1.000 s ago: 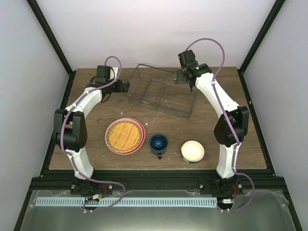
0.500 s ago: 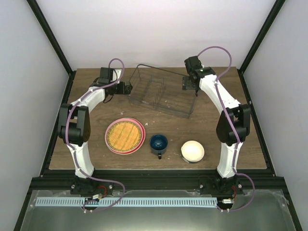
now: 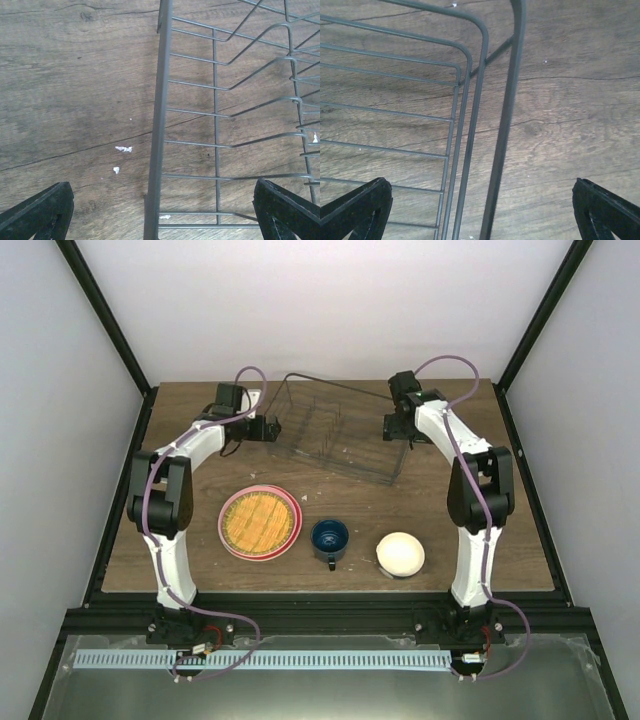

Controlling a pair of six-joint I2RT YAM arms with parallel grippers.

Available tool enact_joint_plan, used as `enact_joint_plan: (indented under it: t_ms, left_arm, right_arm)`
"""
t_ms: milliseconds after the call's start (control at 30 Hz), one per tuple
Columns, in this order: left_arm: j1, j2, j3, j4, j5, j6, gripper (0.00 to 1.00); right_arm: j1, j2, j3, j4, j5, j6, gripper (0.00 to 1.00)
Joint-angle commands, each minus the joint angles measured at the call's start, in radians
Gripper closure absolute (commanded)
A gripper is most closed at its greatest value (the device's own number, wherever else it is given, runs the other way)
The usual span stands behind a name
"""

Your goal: Load the mixed dishes into the dish rack

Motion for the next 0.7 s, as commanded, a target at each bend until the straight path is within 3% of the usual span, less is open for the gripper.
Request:
enact_joint_plan:
  t_ms: [0,667]
  left_arm:
    - [-0.012,0.016,-0.012,-0.008,-0.002,0.014,0.00]
    - [-0.039,-0.042,-0.156,-0.002,0.023,-0.007,0.00]
  right_arm:
    - [-0.021,0.042,0.004,0.040,-0.032,-0.010,0.00]
    - [-0.072,0.171,0.122,0.087,-0.033,-0.121,0.00]
